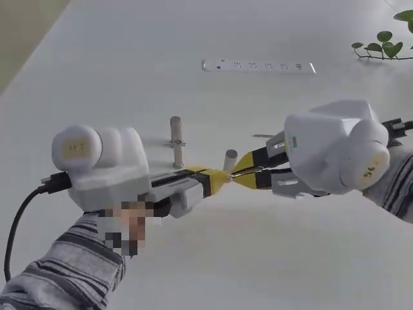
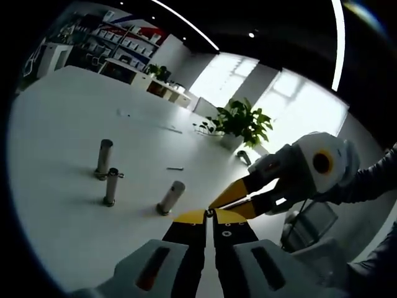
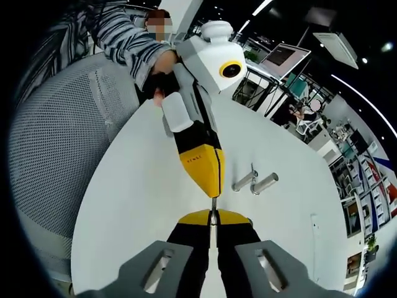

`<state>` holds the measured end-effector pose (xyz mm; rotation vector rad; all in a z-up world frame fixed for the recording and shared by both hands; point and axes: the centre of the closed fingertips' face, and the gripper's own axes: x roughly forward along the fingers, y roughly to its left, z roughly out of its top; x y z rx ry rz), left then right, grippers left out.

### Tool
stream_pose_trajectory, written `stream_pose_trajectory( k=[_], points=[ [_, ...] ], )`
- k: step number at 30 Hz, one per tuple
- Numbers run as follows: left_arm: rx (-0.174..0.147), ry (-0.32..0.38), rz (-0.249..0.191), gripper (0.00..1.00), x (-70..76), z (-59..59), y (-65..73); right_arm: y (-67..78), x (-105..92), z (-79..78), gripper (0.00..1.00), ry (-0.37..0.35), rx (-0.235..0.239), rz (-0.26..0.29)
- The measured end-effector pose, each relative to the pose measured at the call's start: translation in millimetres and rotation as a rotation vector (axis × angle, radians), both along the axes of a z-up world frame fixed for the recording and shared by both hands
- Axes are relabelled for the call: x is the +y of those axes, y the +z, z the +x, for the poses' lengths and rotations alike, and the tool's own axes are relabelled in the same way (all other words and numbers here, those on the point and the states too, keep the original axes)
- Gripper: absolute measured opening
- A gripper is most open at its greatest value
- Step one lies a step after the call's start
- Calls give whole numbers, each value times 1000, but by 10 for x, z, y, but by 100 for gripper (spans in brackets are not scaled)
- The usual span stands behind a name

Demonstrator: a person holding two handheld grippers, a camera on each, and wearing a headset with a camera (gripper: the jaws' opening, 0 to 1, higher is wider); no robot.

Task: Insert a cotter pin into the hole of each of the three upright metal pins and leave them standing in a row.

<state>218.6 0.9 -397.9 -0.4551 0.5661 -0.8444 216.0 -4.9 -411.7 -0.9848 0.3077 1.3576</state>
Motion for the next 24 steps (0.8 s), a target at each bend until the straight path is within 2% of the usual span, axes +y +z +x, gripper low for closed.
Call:
stream_pose_trajectory(
  k=[2,4,5,6,7,9,10,11,13,14,16,17,18,20,23,24],
  points=[
    [5,1,-4,0,-1,-1,-1,1,2,-2,0,-1,0,0],
    [-8,-7,-1,0,-6,-6,7,4,5,-2,0,-4,5,2],
    [-24,-14,3,0,-13,-10,16,5,6,-2,0,-11,16,6],
    [-69,-28,33,0,-7,-4,19,1,10,-11,0,-38,53,22],
    [-85,-35,39,0,-15,-8,29,10,10,4,0,-32,42,22],
    [-93,-44,47,0,-19,-14,31,7,10,-5,0,-39,51,28],
    [-99,-50,51,0,-17,-14,30,1,11,-15,0,-56,80,38],
    [-105,-55,57,0,-16,-14,28,-2,9,-17,0,-62,89,40],
    [-135,-67,75,0,-11,-9,30,2,4,-5,0,-80,107,55],
    [-156,-79,93,0,-1,-5,25,-13,1,-30,0,-108,159,71],
    [-184,-105,112,0,-3,-16,26,-11,-1,-24,3,-154,219,107],
    [-190,-109,118,0,0,-14,25,-18,-14,-30,3,-179,250,112],
    [-195,-113,123,0,5,-15,21,-33,-19,-29,4,-204,302,132],
    [-249,-137,160,0,25,-17,30,-57,-40,-2,6,-254,365,160],
    [-280,-176,185,0,23,-61,35,-43,-39,-20,8,-278,418,193],
    [-296,-196,200,0,27,-73,26,-47,-41,-36,8,-287,450,203]
  ],
)
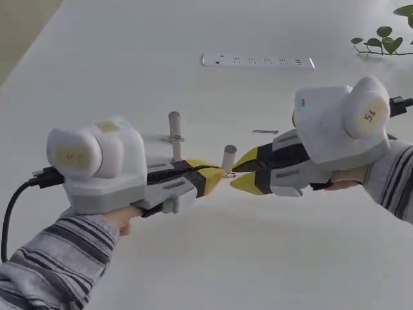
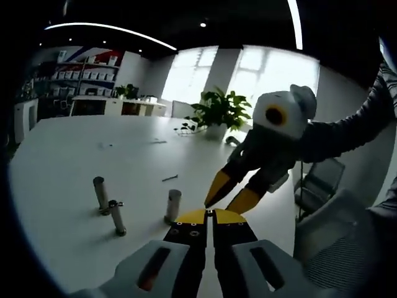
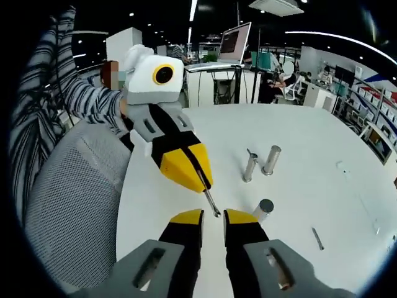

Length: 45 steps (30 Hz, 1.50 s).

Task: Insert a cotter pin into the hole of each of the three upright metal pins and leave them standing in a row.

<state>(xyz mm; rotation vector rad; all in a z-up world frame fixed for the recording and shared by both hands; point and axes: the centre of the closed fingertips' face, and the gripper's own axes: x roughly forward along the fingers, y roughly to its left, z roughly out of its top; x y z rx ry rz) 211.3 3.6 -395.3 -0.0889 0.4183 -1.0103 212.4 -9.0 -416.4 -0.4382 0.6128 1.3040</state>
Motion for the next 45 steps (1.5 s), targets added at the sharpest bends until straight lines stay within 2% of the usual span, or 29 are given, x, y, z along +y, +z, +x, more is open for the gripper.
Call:
stream_pose_trajectory(
  k=[2,6,7,9,10,13,26,32,40,45],
  points=[
    [-15,-22,16,0,0,-26,-5,6,1,-26,8,-14,33,17],
    [-29,-63,17,0,-11,-73,1,-12,-2,-91,10,-25,99,38],
    [-36,-70,18,0,-10,-81,5,-23,-2,-119,10,-34,129,45],
    [-42,-88,18,0,-15,-102,10,-28,0,-141,10,-27,138,56],
    [-42,-99,16,0,-18,-118,14,-32,5,-166,10,-35,166,69],
    [-45,-117,12,0,-21,-143,23,-50,3,-211,10,-44,206,86],
    [-40,-170,-19,0,-95,-242,58,-52,43,-343,5,15,221,99],
    [-34,-173,-20,0,-93,-251,48,-45,35,-335,0,20,215,98],
    [-2,-165,-26,0,-91,-250,-3,-64,11,-326,0,66,159,57],
    [3,-167,-24,0,-93,-257,-22,-66,-3,-323,0,102,117,36]
  ],
)
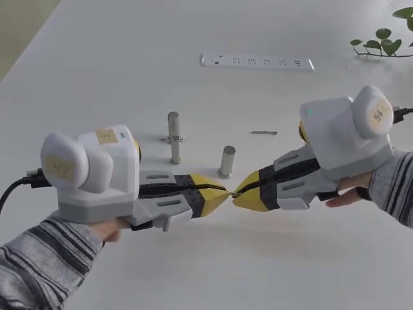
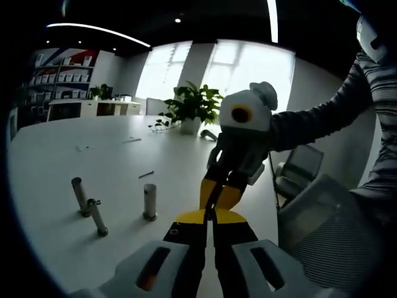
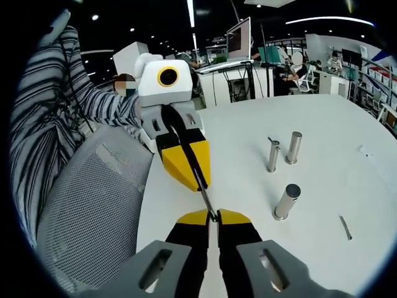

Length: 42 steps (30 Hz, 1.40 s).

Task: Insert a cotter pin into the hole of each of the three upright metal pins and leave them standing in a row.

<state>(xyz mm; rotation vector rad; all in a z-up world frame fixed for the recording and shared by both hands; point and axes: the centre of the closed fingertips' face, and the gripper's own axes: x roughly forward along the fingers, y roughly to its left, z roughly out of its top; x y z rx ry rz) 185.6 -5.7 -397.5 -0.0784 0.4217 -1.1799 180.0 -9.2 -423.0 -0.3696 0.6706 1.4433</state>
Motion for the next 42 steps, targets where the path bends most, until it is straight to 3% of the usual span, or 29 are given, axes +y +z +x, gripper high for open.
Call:
stream_pose_trajectory(
  k=[8,14,19,29,31,33,37,42],
  points=[
    [10,-5,-1,0,-7,2,-23,-23,-41,34,0,89,-107,-62],
    [-1,2,9,1,-5,40,-36,-53,-75,63,0,123,-155,-102],
    [-33,47,34,4,20,141,-67,-94,-124,133,0,125,-208,-164],
    [-127,171,83,27,135,410,-101,-156,-314,404,0,50,-262,-242],
    [-131,189,89,29,148,440,-121,-163,-348,455,0,36,-262,-252],
    [-144,230,109,30,178,502,-155,-180,-392,509,0,28,-269,-269],
    [-201,245,161,30,145,541,-220,-220,-482,628,0,12,-279,-300],
    [-175,296,187,30,79,588,-333,-251,-537,711,0,1,-282,-329]
  ],
)
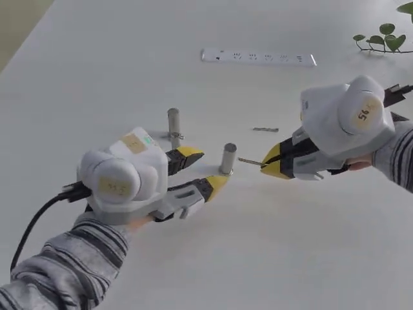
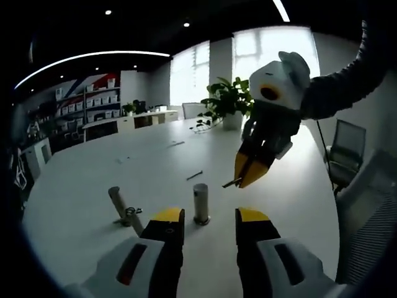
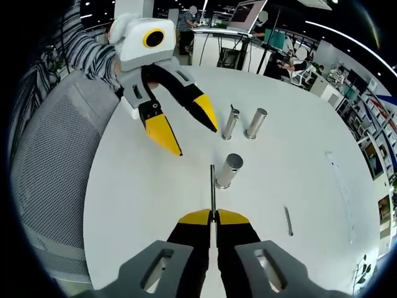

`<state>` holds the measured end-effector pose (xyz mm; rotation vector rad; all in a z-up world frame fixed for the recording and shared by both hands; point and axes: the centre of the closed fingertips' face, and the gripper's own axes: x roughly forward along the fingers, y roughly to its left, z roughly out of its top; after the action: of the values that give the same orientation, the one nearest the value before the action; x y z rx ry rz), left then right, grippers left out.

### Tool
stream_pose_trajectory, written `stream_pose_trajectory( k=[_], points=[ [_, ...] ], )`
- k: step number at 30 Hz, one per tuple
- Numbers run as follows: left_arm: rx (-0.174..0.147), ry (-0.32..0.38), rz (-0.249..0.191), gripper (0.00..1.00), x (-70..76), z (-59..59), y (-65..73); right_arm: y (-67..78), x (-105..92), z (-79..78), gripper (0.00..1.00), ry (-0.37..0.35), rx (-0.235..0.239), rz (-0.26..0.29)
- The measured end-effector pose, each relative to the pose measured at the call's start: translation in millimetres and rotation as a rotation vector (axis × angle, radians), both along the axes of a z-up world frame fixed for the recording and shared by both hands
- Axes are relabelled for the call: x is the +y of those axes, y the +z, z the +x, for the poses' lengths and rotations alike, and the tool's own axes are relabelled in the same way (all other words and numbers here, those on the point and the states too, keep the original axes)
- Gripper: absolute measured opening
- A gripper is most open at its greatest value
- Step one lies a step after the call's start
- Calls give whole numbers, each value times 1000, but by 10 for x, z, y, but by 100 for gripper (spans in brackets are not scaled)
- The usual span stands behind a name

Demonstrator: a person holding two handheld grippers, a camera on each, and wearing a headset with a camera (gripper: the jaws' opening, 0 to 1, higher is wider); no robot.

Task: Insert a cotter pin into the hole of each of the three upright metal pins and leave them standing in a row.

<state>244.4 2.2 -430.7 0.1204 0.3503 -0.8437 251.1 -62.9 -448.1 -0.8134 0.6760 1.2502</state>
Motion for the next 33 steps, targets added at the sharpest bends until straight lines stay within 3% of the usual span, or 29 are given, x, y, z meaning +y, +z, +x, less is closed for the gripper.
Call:
stream_pose_trajectory(
  k=[2,6,12,26,33],
  points=[
    [-8,29,17,31,-12,33,-42,-10,-11,34,0,-4,-11,-12],
    [20,74,-15,30,-57,114,-97,-31,-9,77,0,-7,-13,-22],
    [39,133,15,28,-59,235,-215,-66,-5,139,0,-7,-16,-31],
    [70,154,31,19,-199,346,-392,-84,41,205,0,5,-28,-36],
    [71,168,31,15,-246,413,-410,-68,41,213,0,15,-33,-40]
  ],
)
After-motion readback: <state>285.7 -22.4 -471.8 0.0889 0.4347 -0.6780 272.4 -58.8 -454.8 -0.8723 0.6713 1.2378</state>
